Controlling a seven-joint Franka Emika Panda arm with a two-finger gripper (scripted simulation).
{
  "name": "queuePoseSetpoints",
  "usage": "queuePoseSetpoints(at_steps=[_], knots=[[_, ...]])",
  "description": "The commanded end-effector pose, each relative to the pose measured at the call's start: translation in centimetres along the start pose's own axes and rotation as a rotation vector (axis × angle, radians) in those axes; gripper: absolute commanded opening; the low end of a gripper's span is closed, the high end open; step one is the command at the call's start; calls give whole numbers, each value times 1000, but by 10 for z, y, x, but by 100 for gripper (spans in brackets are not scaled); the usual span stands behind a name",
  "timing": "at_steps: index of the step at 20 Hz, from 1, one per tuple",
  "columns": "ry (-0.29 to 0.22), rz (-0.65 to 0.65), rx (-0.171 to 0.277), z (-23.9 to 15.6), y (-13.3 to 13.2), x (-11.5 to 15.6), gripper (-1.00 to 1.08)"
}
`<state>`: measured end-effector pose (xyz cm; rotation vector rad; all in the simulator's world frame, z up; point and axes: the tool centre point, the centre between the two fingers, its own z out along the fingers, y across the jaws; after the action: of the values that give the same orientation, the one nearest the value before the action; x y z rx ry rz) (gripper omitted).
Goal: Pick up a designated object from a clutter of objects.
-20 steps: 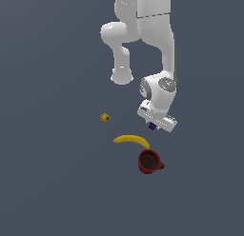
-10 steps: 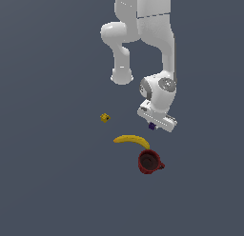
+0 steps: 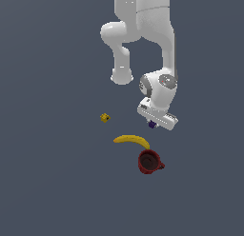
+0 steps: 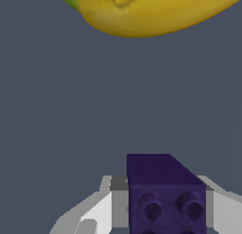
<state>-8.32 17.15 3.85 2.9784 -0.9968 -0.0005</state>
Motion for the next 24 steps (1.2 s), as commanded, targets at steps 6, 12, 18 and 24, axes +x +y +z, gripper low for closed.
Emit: queuePoseSetpoints(at_steps=[6,12,18,24], knots=[[1,0,1,-42,5,5,-100],[0,-1,1,-94,11,11,-100],[-1,-1,2,-153,17,18,-100],[-2,-1,3,-211,23,25,-100]])
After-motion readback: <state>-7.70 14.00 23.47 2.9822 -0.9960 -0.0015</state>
